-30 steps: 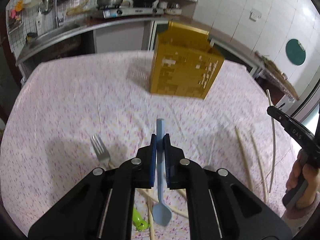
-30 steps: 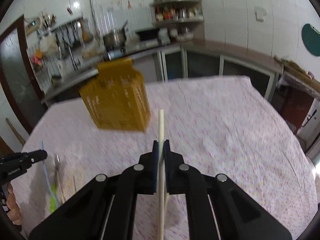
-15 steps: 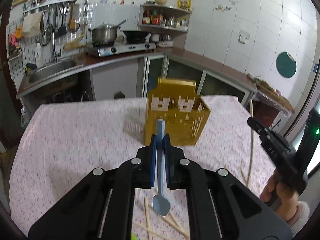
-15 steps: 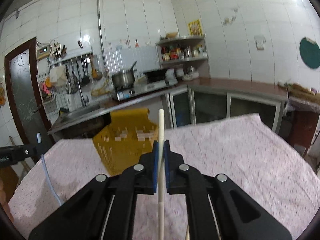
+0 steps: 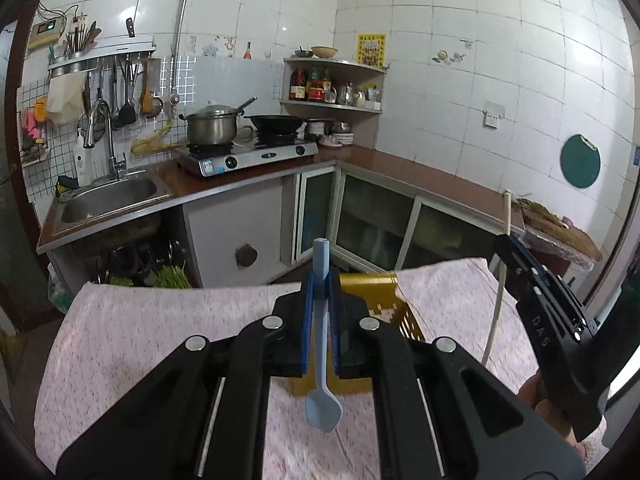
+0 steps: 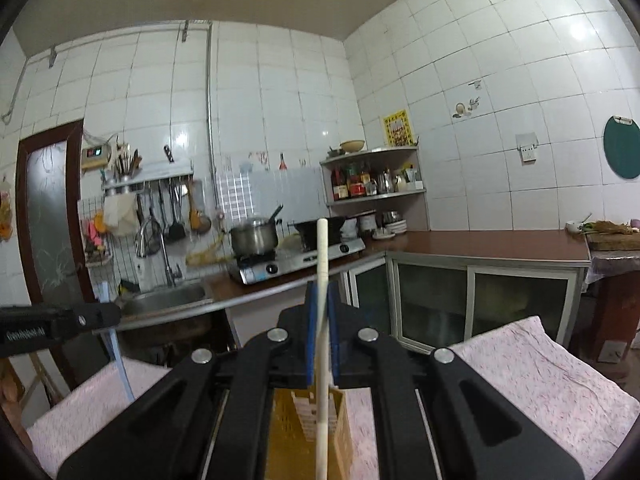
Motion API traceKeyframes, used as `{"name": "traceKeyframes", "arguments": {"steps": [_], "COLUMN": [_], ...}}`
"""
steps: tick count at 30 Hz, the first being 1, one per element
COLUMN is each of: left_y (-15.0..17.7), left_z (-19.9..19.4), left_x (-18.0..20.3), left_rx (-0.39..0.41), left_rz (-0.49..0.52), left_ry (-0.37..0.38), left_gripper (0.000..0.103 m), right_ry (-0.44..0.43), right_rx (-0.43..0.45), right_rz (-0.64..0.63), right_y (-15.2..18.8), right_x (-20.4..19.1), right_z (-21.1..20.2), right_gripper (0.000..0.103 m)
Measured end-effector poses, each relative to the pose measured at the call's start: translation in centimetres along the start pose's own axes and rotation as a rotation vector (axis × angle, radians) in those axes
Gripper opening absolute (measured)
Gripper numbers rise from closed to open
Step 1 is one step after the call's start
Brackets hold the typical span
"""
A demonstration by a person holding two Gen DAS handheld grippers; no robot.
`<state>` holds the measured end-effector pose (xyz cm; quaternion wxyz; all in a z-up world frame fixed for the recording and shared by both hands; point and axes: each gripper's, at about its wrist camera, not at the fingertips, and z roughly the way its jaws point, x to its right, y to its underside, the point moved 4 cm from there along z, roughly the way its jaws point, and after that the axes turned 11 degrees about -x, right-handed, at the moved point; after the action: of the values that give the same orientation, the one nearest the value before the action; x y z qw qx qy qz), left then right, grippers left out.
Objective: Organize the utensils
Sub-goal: 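Lift and carry the spatula and chopstick over the yellow caddy with both tools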
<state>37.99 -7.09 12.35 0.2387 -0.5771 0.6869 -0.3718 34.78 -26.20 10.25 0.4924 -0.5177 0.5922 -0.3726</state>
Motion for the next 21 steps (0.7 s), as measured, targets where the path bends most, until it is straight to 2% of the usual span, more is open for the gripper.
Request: {"name": "traceKeyframes", "arguments": {"steps": [4, 13, 21], "left_y": [-2.1, -5.5, -5.0], "left_z": [1.4, 4.4, 8.3], "left_x": [0.2, -0.3, -0.2], "left_rx": [0.037, 0.105, 0.077], "left_rz": [0.017, -0.018, -0.010], "left_ry": [-0.030, 0.013, 0.002], "left_gripper": [0.006, 0.006, 0.006], "right_ry": [-0.003, 0.009, 0.047], "right_rx": [0.047, 0.124, 0.142], "right_rz": [-0.001, -0.013, -0.002], "right_y": [-1.9, -3.3, -2.6], "right_x": [-0.4, -1.1, -0.7], "right_z": [1.8, 5.3, 8.4], "right_gripper": [0.006, 0.006, 0.006]}}
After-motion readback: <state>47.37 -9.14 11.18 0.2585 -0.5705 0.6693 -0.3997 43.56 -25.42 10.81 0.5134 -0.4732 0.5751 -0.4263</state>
